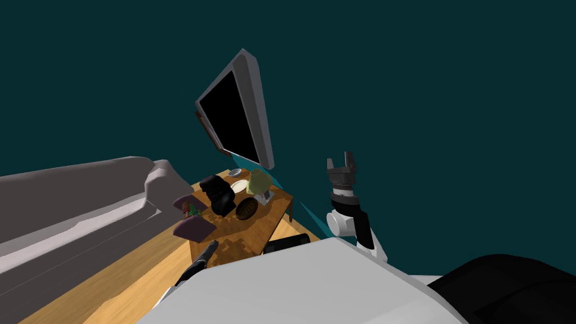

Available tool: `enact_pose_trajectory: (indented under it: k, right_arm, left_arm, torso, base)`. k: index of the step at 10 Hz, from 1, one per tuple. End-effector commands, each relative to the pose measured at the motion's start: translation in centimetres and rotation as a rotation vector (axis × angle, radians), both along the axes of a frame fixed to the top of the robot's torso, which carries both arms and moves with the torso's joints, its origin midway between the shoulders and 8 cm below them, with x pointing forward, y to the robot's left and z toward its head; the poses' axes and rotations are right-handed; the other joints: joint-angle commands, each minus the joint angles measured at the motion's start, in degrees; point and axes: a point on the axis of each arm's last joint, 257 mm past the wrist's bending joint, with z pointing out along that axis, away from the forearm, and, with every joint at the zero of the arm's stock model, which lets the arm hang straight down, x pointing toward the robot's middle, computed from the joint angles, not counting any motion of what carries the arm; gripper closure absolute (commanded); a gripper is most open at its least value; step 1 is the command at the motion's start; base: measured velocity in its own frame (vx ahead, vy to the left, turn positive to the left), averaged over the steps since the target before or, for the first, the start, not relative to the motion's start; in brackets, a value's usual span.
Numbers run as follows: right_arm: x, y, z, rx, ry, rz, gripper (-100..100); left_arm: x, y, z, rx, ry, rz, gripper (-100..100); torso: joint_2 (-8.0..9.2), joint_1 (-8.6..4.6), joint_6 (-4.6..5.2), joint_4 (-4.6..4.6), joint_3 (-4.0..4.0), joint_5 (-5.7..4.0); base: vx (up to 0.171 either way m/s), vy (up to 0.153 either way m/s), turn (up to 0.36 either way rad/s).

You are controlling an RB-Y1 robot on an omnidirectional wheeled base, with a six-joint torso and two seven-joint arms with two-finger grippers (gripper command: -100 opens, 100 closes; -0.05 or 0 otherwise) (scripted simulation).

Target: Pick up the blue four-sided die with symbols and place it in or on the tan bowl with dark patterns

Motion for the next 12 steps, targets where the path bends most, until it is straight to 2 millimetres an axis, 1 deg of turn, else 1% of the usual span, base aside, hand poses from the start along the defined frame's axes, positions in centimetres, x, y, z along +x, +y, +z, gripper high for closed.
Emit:
enact_pose_trajectory:
  k: [1, 2, 3, 4, 7, 8, 10, 12]
  right_arm:
    - [0.0, 0.0, 0.0, 0.000, 0.000, 0.000, 0]
    - [0.0, 0.0, 0.0, 0.000, 0.000, 0.000, 0]
    - [0.0, 0.0, 0.0, 0.000, 0.000, 0.000, 0]
    - [0.0, 0.0, 0.0, 0.000, 0.000, 0.000, 0]
    - [0.0, 0.0, 0.0, 0.000, 0.000, 0.000, 0]
    - [0.0, 0.0, 0.0, 0.000, 0.000, 0.000, 0]
    - [0.0, 0.0, 0.0, 0.000, 0.000, 0.000, 0]
    - [0.0, 0.0, 0.0, 0.000, 0.000, 0.000, 0]
  left_arm:
    - [0.0, 0.0, 0.0, 0.000, 0.000, 0.000, 100]
    - [0.0, 0.0, 0.0, 0.000, 0.000, 0.000, 100]
    - [0.0, 0.0, 0.0, 0.000, 0.000, -0.001, 0]
    - [-0.4, 1.0, 0.2, 0.004, 0.002, 0.027, 100]
    - [-1.7, 4.5, 0.6, 0.012, 0.007, 0.119, 100]
    - [-1.7, 4.5, 0.6, 0.009, 0.004, 0.124, 100]
    - [-2.6, 6.6, 0.9, 0.011, 0.005, 0.187, 100]
    - [-3.6, 8.6, 1.2, 0.012, 0.008, 0.247, 100]
  torso:
    - [0.00, 0.00, 0.00, 0.00, 0.00, 0.00]
    - [0.01, 0.00, -0.01, 0.00, 0.01, 0.00]
    - [0.02, 0.01, -0.01, 0.01, 0.01, 0.00]
    - [0.02, 0.01, -0.01, 0.01, 0.01, 0.00]
    - [0.66, -0.06, 0.03, 0.12, 0.36, -0.03]
    - [0.78, -0.08, -0.01, 0.09, 0.41, 0.02]
    - [0.51, -0.05, -0.02, 0.06, 0.27, 0.01]
    - [0.59, -0.07, 0.02, 0.09, 0.32, 0.00]
  base:
    - [0.000, 0.000, 0.000]
    - [0.000, 0.000, 0.000]
    - [0.000, 0.000, 0.000]
    - [-0.072, -0.004, -0.234]
    - [-0.177, -0.017, -0.348]
    - [-0.132, -0.030, -0.109]
    - [-0.113, -0.031, -0.235]
    - [-0.146, -0.041, -0.377]
